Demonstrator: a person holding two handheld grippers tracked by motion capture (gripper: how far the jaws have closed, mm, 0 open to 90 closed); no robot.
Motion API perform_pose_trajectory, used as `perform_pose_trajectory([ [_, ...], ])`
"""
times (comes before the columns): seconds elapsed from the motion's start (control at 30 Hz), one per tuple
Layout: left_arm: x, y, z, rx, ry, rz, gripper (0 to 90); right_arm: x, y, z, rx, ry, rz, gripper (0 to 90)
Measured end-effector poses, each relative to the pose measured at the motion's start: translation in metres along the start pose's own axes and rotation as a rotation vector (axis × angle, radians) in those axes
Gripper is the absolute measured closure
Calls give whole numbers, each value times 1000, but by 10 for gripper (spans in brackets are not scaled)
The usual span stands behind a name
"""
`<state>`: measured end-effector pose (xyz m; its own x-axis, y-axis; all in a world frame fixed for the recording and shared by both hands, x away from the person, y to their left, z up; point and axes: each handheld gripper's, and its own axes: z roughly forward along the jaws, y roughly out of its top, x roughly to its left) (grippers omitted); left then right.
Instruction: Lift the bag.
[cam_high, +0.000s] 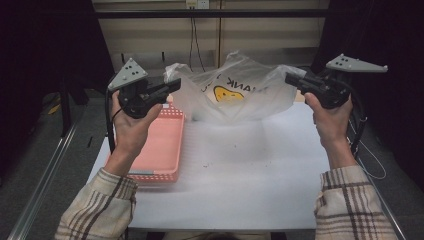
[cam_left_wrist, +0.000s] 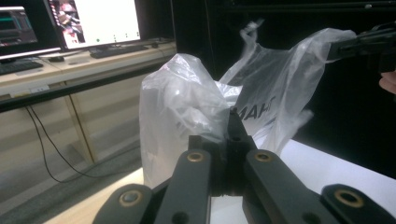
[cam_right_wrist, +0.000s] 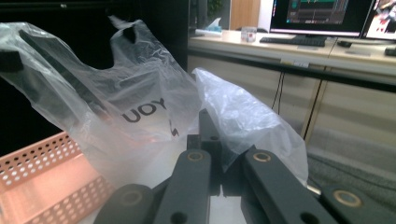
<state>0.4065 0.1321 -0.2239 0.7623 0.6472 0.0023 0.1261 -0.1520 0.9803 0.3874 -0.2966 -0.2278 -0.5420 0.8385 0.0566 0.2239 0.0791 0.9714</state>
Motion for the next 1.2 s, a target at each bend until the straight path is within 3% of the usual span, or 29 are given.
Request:
perform_pose_trajectory([
  [0.2,2,18,0,-28,10,14,900,-1,28,0,-26,-14,-21,900],
  [0.33,-4,28,0,-59,2,3,900,1,42,-2,-61,-3,-26,900],
  [0.47,-7,39,-3,-61,7,34,900,4,53,0,-72,-3,-33,900],
  [0.7,-4,47,-1,-61,15,26,900,8,68,-3,-78,-16,-55,900],
  [0.8,-4,44,1,-46,12,30,900,6,63,-3,-59,-32,-63,900],
  [1.2,5,11,21,29,22,-1,900,-24,10,15,63,-79,2,900],
])
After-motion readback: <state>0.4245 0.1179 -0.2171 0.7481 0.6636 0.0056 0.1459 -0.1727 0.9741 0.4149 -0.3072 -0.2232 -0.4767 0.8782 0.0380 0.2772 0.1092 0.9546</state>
